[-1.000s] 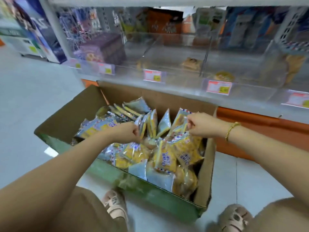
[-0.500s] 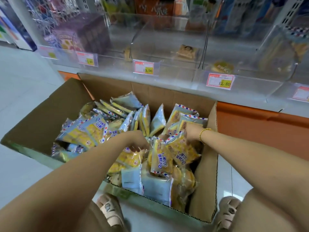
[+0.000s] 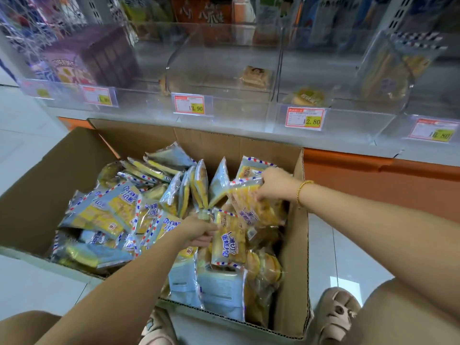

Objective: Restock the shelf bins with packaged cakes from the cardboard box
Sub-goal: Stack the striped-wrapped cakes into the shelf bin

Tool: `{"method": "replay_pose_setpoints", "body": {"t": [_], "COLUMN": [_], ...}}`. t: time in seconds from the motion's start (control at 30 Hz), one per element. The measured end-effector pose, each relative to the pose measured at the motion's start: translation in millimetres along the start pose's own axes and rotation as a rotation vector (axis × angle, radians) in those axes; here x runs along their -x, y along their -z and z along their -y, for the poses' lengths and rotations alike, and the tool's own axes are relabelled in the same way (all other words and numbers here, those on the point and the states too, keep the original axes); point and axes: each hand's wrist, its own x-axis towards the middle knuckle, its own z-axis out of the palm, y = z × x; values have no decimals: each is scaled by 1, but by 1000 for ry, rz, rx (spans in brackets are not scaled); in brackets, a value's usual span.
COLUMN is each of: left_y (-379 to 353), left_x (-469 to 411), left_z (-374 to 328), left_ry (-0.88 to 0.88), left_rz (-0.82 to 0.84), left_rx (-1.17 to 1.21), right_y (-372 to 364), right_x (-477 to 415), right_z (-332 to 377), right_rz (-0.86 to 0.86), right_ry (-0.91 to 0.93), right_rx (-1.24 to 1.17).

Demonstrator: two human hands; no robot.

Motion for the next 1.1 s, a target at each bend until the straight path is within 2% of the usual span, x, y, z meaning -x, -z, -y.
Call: {"method": "replay_pose_setpoints", "body": {"t": [0.1, 0.2, 0.33, 0.43, 0.63, 0.83, 1.1], "left_y": [-12, -19, 1, 21, 37, 1, -60], "left_x": [4, 7, 20, 43, 110, 151, 155], "left_z": [-5, -8, -22, -42, -82, -105, -130], "left_ry": [-15, -15, 33, -26, -248, -504, -573], "left_rz": [-38, -87, -14, 29, 104, 88, 189], "left_rx": [-124, -199, -159, -132, -179, -118, -87], "right_y": [42, 66, 74, 74, 75, 71, 75], "right_x": [33, 60, 75, 91, 113, 125, 123], "right_z": [-3, -22, -51, -61, -70, -60, -74], "right_rz": [-88, -104, -16, 72, 113, 82, -66], "right_ry": [51, 76, 52, 31, 75, 85, 60], "right_rx": [-244, -499, -953, -1154, -1303, -1457, -1394]}}
